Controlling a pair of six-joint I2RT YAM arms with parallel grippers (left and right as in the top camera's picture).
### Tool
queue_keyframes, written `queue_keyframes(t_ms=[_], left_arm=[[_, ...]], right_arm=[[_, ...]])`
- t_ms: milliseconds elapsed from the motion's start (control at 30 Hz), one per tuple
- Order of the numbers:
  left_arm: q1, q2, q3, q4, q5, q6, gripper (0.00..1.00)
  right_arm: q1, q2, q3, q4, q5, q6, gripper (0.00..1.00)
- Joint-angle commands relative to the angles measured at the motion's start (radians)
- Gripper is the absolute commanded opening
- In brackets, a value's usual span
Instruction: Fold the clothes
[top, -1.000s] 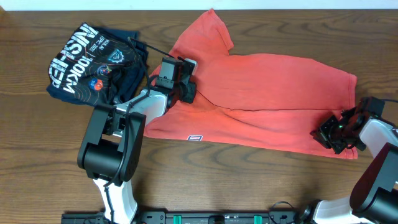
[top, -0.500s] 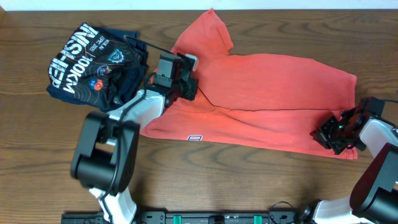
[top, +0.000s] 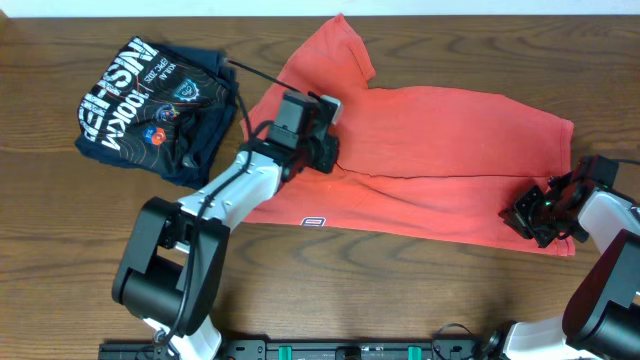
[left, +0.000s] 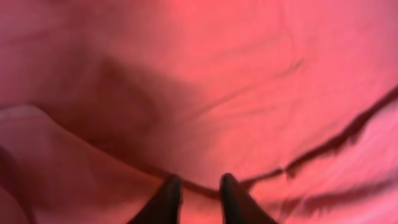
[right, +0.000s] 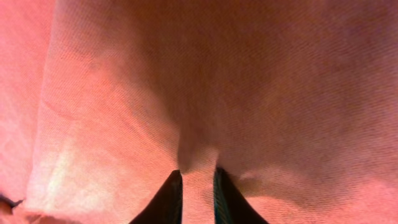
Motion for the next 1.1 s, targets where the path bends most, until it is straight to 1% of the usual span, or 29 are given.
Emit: queue_keyframes(t_ms=[0,67,133,200,233,300,333,367,433,500,533,633,700,767,867,933,1067], left_arm=[[0.007,-0.024,0.011,-0.041,-0.053,-0.036,0.41],[0.01,-0.056,0.011,-0.082,-0.054,-0.032,0.45],[0.018,-0.108,0.011,-0.122,-0.054,-0.032,0.48],[0.026,-0.167,0.011,-0.143,-0.034,-0.032,0.62],[0.027,-0.203,0.011,-0.158,-0.006,-0.032,0.75],[0.027,-0.265,0.011,-0.178,-0.003,-0.021,0.8],[0.027,-0.295,0.011,-0.19,-0.027,-0.006,0.8],[0.027,-0.317,0.011,-0.198,-0.066,-0.021,0.8],[0.027,-0.343,0.011,-0.208,-0.161,-0.093,0.76],[0.027,-0.341,0.011,-0.222,-0.217,-0.181,0.75],[0.027,-0.329,0.011,-0.23,-0.238,-0.253,0.74],[0.026,-0.272,0.011,-0.227,-0.237,-0.451,0.67],[0.026,-0.212,0.012,-0.187,-0.236,-0.541,0.67],[0.026,-0.158,0.015,-0.141,-0.233,-0.581,0.67],[0.026,-0.067,0.059,-0.107,-0.221,-0.585,0.67],[0.026,-0.004,0.111,-0.119,-0.214,-0.581,0.67],[0.027,0.113,0.249,-0.202,-0.215,-0.515,0.67]], right_arm=[[0.018,-0.006,-0.002,0.024,-0.032,-0.101,0.2],[0.028,-0.006,-0.002,0.055,-0.092,-0.19,0.26],[0.04,-0.006,-0.002,0.068,-0.093,-0.201,0.29],[0.045,-0.006,-0.002,0.075,-0.094,-0.194,0.31],[0.048,-0.006,-0.002,0.08,-0.098,-0.194,0.31],[0.055,-0.006,-0.002,0.097,-0.11,-0.195,0.33],[0.06,-0.006,-0.002,0.101,-0.109,-0.194,0.33],[0.063,-0.006,-0.002,0.101,-0.109,-0.194,0.33],[0.065,-0.006,-0.002,0.099,-0.109,-0.193,0.34],[0.065,-0.006,-0.002,0.099,-0.109,-0.17,0.35],[0.065,-0.006,-0.002,0.1,-0.109,-0.159,0.36],[0.065,-0.006,-0.002,0.099,-0.11,-0.13,0.36],[0.066,-0.006,-0.002,0.098,-0.109,-0.13,0.37],[0.066,-0.006,-0.002,0.097,-0.109,-0.13,0.37],[0.066,-0.006,-0.002,0.09,-0.109,-0.13,0.38],[0.066,-0.006,-0.002,0.08,-0.109,-0.13,0.38],[0.067,-0.006,-0.002,0.071,-0.109,-0.13,0.38]])
